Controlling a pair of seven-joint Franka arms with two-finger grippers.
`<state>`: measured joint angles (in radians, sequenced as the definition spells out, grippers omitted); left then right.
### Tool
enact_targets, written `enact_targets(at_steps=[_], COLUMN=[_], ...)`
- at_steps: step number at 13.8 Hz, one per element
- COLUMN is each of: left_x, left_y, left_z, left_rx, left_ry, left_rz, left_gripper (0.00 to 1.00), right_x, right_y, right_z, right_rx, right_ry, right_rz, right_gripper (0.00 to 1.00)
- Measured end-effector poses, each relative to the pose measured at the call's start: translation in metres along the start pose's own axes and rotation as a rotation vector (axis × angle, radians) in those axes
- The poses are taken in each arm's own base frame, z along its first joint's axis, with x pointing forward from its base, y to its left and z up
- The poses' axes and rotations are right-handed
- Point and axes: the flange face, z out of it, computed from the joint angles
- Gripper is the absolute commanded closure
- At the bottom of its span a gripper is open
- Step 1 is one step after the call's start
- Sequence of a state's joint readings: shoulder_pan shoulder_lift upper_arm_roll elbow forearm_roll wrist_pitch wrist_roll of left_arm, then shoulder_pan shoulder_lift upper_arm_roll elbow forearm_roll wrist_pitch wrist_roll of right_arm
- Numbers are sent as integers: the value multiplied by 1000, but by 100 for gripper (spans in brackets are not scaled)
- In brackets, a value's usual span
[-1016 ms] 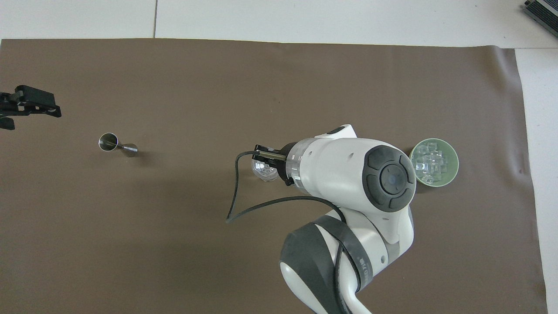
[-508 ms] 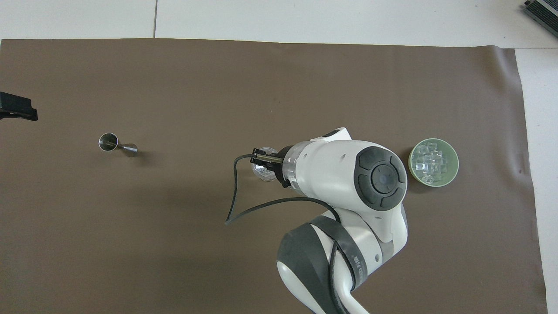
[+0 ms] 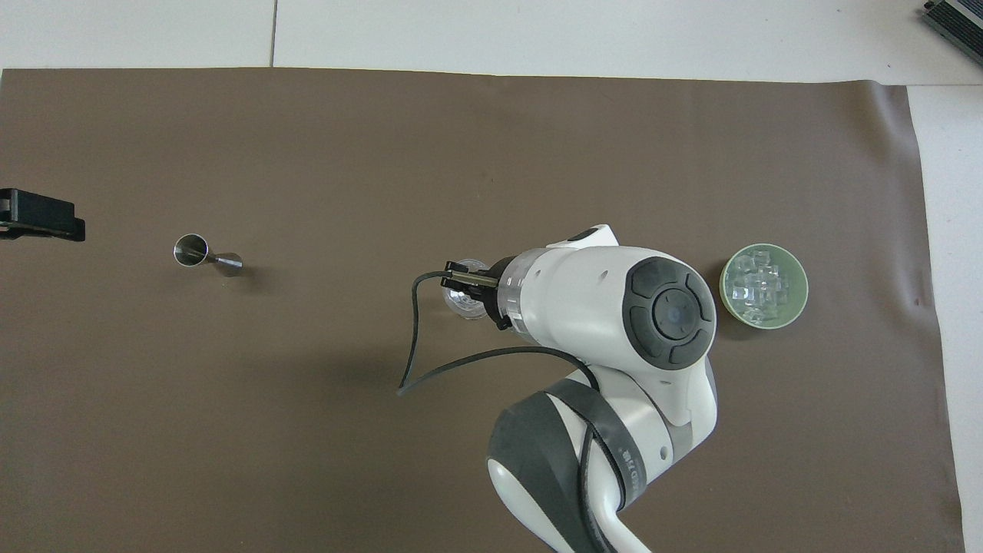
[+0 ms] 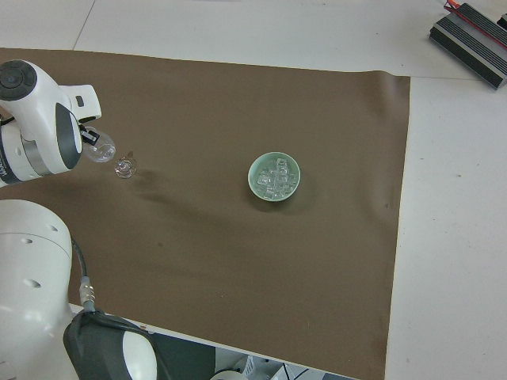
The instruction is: Pour wine and add ice with both arms
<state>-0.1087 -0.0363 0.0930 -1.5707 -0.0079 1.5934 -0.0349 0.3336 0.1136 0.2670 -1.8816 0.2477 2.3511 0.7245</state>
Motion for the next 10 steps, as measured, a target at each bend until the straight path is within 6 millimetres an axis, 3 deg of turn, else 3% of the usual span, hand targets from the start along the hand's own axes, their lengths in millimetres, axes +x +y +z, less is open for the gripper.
enact_targets(at_steps=[7, 8, 9, 10], left_x=[-11, -11, -12, -12], left_y=[7, 10, 11, 12], left_z=[6, 7, 8, 8], left_rx=[6, 7, 8, 8], left_ry=[-61, -64, -65, -66], left_rz=[12, 16, 18, 19], left_gripper=[0, 0, 0, 0], right_x=[0, 1, 1, 1], right_y=[-1, -2, -2, -3], right_z=[-1, -2, -3, -4], right_rx=[4, 5, 6, 9], right_ry=[3, 4, 5, 8], right_rz=[0, -1, -1, -2], right_gripper=[19, 16, 3, 0])
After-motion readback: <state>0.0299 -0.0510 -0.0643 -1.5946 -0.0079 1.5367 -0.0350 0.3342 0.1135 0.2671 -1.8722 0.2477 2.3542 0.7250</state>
